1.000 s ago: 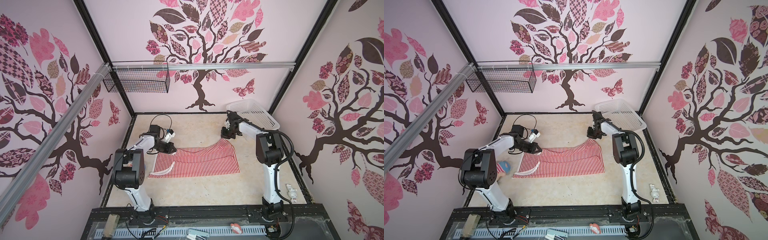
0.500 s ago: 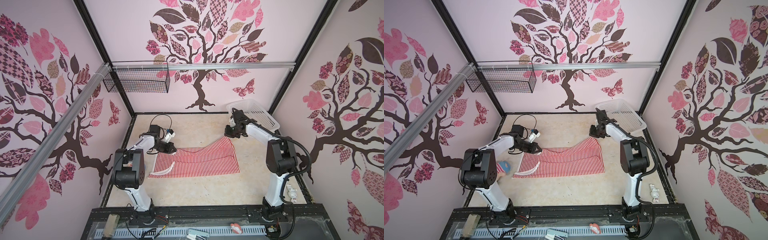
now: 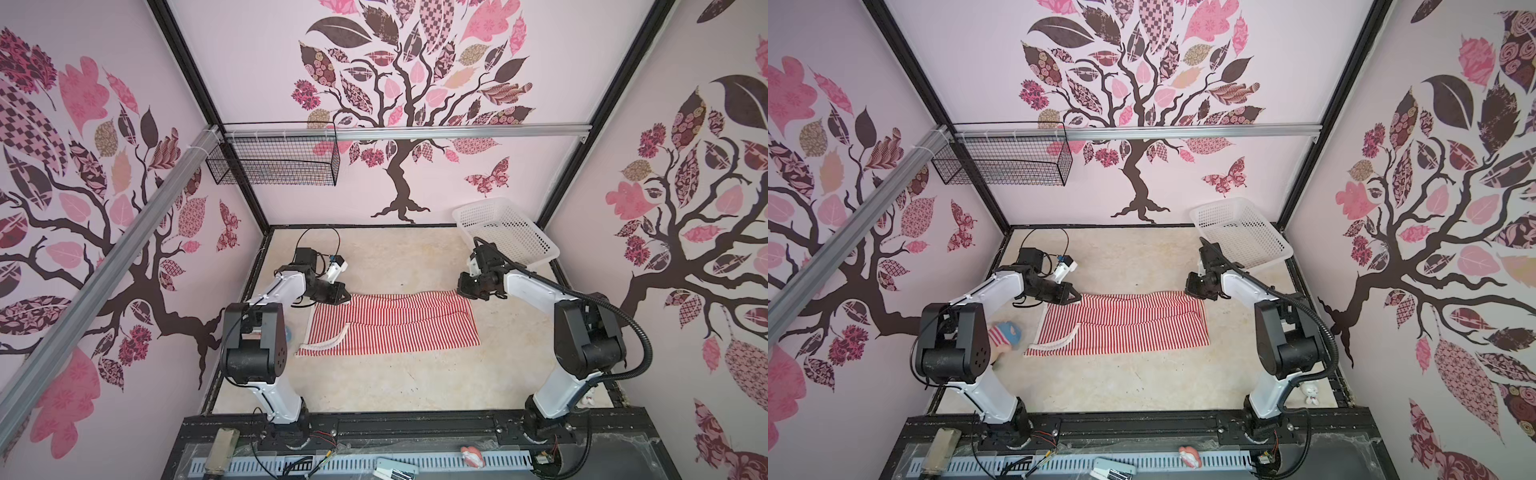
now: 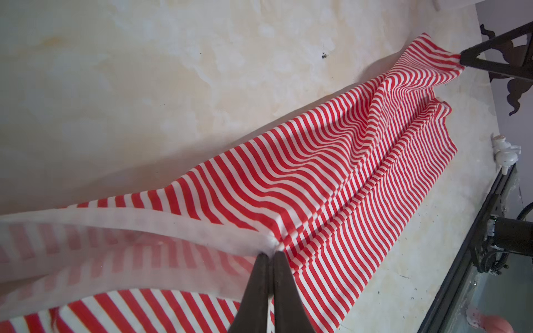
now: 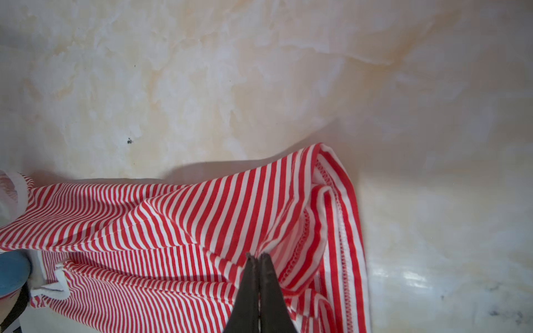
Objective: Fold and stack tank tops
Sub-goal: Smooth out the tank top at the center of the table.
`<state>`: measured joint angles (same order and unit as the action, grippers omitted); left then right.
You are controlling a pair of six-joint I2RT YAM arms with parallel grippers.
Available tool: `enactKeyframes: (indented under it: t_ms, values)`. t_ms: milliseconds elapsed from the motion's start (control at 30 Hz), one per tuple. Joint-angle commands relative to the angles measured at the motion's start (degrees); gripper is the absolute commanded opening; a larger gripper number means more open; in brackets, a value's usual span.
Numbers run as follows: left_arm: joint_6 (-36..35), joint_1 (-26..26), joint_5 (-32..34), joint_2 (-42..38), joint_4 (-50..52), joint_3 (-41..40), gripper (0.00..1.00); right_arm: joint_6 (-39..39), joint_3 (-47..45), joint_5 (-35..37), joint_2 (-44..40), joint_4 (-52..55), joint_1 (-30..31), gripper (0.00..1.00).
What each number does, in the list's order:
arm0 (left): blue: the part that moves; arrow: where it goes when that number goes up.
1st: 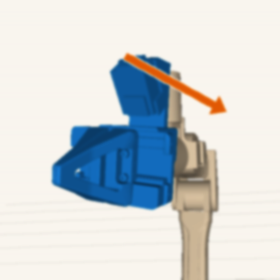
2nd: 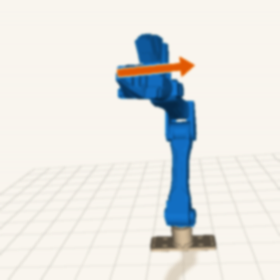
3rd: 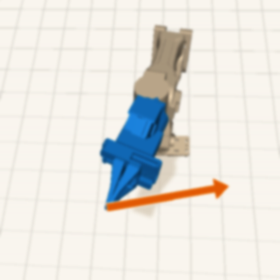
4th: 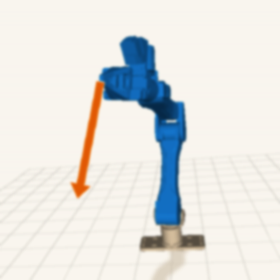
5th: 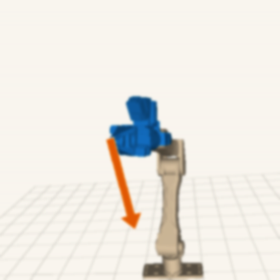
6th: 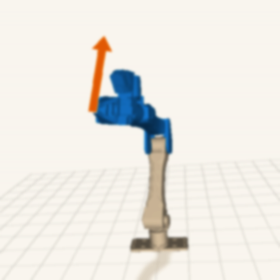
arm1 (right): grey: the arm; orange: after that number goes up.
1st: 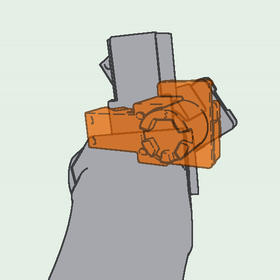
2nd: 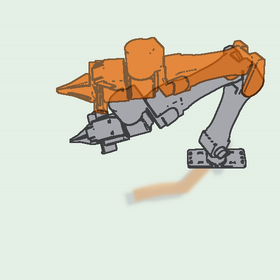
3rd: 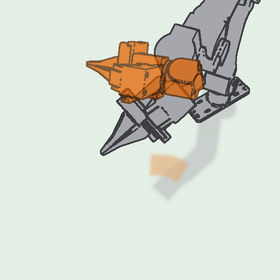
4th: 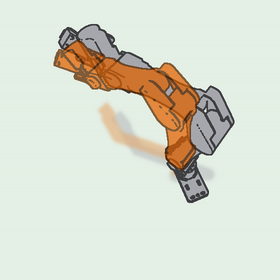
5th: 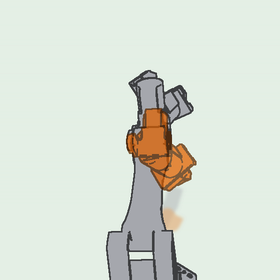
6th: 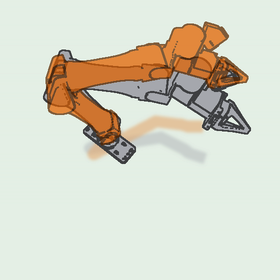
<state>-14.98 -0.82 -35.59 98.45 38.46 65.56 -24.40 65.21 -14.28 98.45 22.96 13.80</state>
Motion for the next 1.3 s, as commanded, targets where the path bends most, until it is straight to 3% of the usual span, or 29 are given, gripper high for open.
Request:
enactKeyframes:
  t_ms: [0, 500, 1267]
  values:
    - [-0.9, 0.3, -0.4, -1.2, 0.0, -1.3, 0.08, -1.1, -0.8, -0.7, -3.4, -1.1, 0.2, 0.00]
    - [-3.2, 0.3, 1.2, -2.0, 0.5, -4.0, 0.08, -0.9, -7.3, 3.0, -6.0, -1.2, -1.9, 0.00]
    - [-5.0, 1.3, 2.7, -2.2, 0.4, -7.8, 0.06, -1.5, -11.0, 0.6, -7.2, -1.6, -4.2, 0.00]
